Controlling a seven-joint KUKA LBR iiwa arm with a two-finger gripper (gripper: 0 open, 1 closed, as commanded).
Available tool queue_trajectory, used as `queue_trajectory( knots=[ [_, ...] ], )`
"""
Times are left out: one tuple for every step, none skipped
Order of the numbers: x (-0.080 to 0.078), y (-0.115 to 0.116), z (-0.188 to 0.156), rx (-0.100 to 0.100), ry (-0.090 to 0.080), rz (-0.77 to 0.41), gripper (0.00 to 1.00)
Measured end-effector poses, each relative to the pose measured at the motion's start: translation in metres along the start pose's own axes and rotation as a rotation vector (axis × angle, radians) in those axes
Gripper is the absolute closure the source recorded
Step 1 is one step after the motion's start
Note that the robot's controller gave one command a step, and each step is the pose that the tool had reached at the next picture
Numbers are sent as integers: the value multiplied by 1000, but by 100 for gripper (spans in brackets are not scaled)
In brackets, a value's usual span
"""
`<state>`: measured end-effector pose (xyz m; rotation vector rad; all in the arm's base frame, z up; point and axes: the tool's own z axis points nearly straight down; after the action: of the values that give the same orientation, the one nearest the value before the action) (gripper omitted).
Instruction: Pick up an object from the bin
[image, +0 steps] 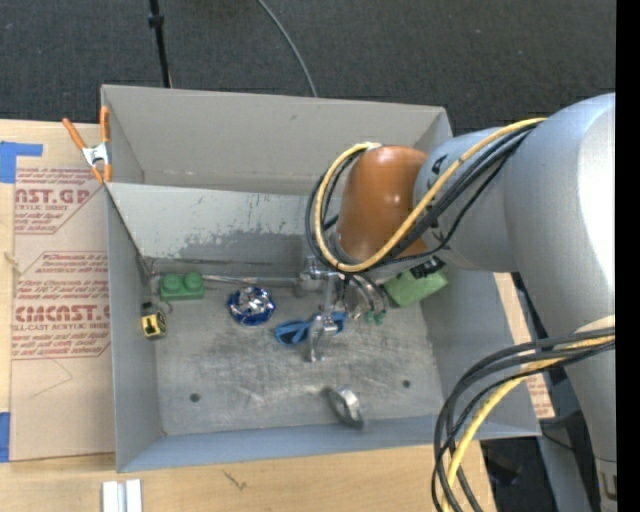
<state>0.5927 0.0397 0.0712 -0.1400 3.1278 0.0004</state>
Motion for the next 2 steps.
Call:
queue_trajectory(
  knots=[
    [-1,3,-30,-1,6,-123,0],
    [7,-10,-44,-1,8,-153,0]
  ],
)
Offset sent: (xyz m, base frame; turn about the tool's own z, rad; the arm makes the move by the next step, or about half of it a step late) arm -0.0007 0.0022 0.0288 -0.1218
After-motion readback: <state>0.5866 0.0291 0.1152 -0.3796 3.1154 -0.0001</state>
